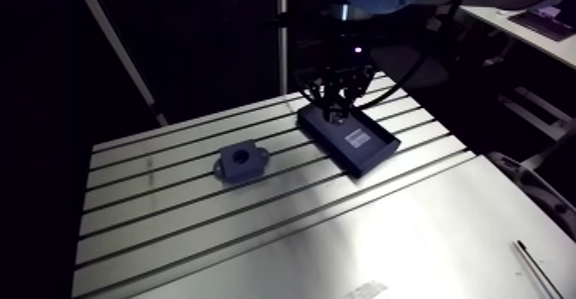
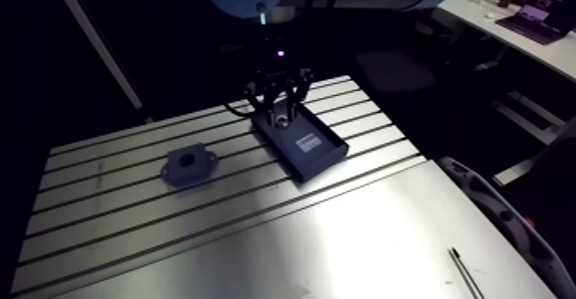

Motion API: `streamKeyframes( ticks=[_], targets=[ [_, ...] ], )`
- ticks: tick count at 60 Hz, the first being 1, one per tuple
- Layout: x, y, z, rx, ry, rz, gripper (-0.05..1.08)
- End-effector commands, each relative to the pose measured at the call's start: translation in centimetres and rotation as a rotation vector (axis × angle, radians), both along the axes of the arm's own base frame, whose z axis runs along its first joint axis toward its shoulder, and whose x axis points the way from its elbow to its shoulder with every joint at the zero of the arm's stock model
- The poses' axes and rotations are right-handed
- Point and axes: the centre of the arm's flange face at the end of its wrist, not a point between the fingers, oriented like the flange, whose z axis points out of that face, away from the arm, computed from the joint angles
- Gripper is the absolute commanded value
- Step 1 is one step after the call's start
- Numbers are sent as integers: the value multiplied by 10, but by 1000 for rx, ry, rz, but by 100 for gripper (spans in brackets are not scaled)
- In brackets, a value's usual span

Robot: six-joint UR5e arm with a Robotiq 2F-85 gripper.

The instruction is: Pick up the bearing and press it into the housing until flush.

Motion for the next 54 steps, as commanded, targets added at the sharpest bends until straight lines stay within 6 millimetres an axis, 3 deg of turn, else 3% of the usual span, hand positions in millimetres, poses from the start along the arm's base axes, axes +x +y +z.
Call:
streamKeyframes(
  ticks=[1,11,17,29,33,54],
  targets=[
    [-6,-50,15,5,-14,-5,67],
    [-15,-79,23,16,5,5,67],
    [-21,-112,27,18,18,30,67],
    [-20,-139,30,18,27,29,67],
    [-18,-157,32,20,29,51,67],
    [-13,-177,26,17,22,45,68]
  ],
)
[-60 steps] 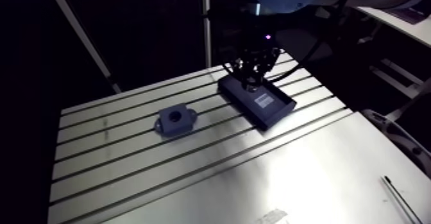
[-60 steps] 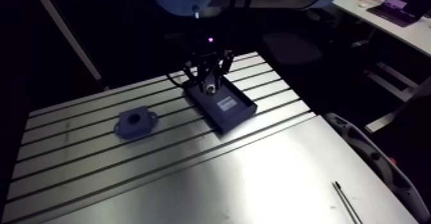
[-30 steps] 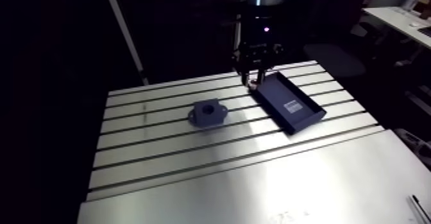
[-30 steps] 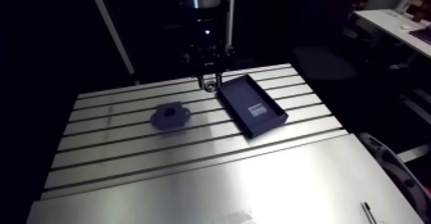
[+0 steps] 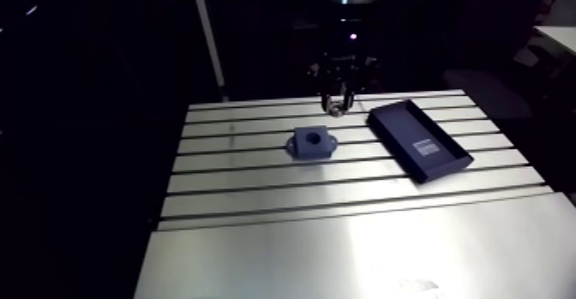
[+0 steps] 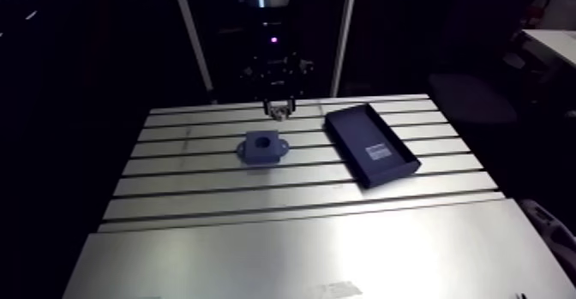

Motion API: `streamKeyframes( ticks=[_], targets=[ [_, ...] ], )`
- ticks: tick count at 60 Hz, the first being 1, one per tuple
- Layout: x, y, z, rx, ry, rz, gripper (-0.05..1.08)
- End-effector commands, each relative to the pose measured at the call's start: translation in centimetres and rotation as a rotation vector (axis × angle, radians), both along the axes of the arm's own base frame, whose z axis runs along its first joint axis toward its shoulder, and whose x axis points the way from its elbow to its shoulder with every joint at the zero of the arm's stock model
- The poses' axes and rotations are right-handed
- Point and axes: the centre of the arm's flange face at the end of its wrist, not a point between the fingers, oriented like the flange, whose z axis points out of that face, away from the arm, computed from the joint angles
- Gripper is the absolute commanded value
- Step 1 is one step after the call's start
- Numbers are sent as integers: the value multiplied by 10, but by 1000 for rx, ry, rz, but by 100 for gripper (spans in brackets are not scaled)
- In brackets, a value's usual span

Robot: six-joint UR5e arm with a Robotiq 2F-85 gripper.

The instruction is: Pick up the bearing and press it into the housing until flush.

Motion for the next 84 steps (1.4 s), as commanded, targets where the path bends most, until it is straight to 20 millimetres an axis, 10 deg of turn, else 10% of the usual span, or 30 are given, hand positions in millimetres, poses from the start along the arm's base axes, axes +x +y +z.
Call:
streamKeyframes(
  ticks=[1,84],
  targets=[
    [2,-11,-1,-1,1,-11,68],
    [-4,-40,-54,-8,1,29,68]
  ],
)
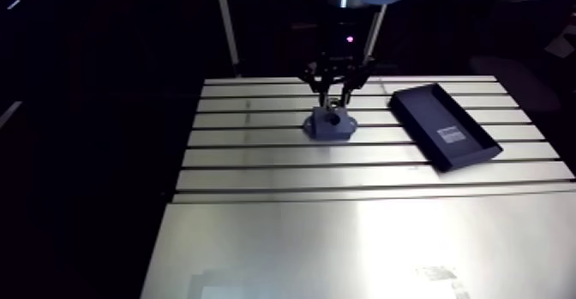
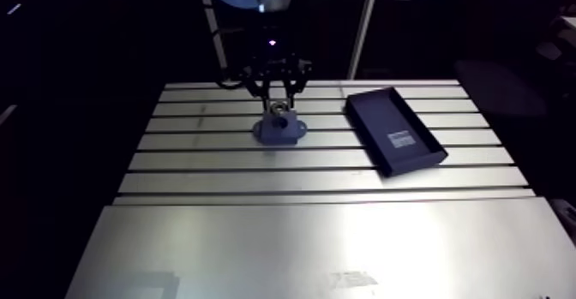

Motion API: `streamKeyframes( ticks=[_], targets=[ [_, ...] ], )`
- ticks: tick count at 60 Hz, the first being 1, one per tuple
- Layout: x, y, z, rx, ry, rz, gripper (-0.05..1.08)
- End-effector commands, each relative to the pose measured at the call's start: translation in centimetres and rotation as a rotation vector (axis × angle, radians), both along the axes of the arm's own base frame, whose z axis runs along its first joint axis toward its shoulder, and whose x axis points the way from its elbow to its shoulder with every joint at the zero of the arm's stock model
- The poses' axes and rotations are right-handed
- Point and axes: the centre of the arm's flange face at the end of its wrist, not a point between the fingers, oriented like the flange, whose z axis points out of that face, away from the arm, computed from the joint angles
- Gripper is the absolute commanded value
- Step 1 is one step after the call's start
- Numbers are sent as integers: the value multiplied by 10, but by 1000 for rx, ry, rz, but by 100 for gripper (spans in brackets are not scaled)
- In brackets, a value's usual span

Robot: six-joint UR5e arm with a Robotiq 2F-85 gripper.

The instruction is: Pick up the bearing and press it into the housing until flush.

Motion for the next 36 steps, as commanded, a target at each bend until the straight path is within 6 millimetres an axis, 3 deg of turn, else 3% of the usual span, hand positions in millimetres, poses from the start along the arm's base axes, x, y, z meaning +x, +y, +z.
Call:
streamKeyframes(
  ticks=[1,36],
  targets=[
    [-1,0,-6,1,-6,3,68],
    [1,1,-15,-2,-24,17,68]
  ],
)
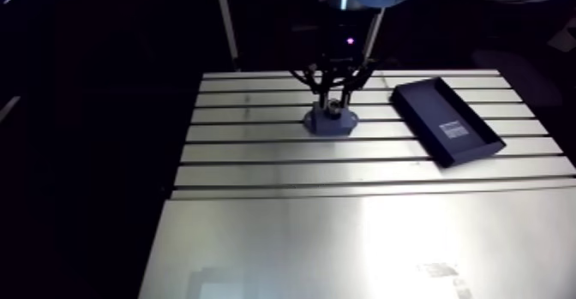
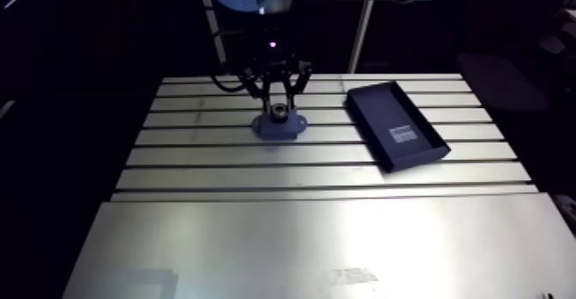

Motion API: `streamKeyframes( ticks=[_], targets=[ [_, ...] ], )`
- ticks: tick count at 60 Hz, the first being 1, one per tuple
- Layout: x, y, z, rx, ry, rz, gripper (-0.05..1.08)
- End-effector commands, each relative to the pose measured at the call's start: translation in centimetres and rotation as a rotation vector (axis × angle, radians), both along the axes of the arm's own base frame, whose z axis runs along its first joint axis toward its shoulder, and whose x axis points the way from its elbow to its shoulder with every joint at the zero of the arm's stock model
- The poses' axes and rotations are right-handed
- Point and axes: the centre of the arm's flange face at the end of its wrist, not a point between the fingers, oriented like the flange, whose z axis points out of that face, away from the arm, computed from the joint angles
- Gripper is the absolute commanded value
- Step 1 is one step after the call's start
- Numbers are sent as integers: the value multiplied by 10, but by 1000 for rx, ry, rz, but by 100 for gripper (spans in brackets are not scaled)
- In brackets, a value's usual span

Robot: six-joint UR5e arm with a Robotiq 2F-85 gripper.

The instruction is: Pick up the bearing and press it into the housing until flush.

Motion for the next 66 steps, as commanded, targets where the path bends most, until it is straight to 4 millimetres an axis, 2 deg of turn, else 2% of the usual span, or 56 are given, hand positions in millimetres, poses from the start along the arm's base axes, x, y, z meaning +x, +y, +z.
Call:
streamKeyframes(
  ticks=[1,66],
  targets=[
    [1,0,-1,-1,-2,8,68],
    [3,0,-7,-2,-15,8,68]
  ],
)
